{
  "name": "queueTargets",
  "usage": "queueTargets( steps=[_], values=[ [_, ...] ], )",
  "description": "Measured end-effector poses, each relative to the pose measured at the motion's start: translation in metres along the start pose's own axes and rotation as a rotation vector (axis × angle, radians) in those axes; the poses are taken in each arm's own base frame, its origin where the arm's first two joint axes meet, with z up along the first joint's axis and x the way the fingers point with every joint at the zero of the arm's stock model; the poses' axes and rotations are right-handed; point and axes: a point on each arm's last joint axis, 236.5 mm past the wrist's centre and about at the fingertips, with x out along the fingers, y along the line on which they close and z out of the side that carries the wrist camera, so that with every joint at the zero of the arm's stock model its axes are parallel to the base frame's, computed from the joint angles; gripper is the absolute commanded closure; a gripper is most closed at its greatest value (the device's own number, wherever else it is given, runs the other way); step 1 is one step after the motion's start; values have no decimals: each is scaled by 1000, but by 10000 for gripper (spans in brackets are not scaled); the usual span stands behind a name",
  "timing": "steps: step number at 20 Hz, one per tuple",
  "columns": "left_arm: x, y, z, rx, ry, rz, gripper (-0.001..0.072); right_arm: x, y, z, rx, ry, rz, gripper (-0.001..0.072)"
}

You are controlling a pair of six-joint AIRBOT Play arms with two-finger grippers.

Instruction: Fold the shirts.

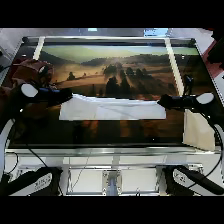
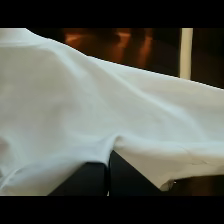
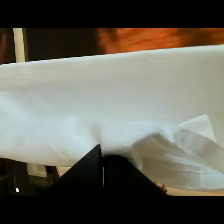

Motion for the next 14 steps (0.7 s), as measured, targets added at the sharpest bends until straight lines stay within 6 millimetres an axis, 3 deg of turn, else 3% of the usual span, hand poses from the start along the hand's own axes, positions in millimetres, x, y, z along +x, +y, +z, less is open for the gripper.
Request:
queueTargets(
  steps=[4, 7, 8, 9, 10, 12, 14],
  values=[
    [50, 26, -5, -14, 83, 48, 696, 52, -19, -2, 43, 63, -37, 686],
    [73, 39, -13, -19, 126, 70, 690, 71, -31, -2, 57, 71, -61, 686],
    [78, 42, -13, -23, 126, 73, 588, 74, -32, -2, 58, 72, -65, 685],
    [81, 42, -13, -27, 124, 70, 295, 76, -35, -2, 58, 72, -71, 684],
    [83, 40, -10, -35, 118, 62, 169, 78, -36, -2, 58, 73, -73, 651],
    [83, 35, -1, -35, 99, 46, 169, 76, -34, -1, 45, 81, -72, 447],
    [75, 24, 16, -23, 70, 22, 169, 65, -27, 8, -5, 78, -66, 401]
  ],
)
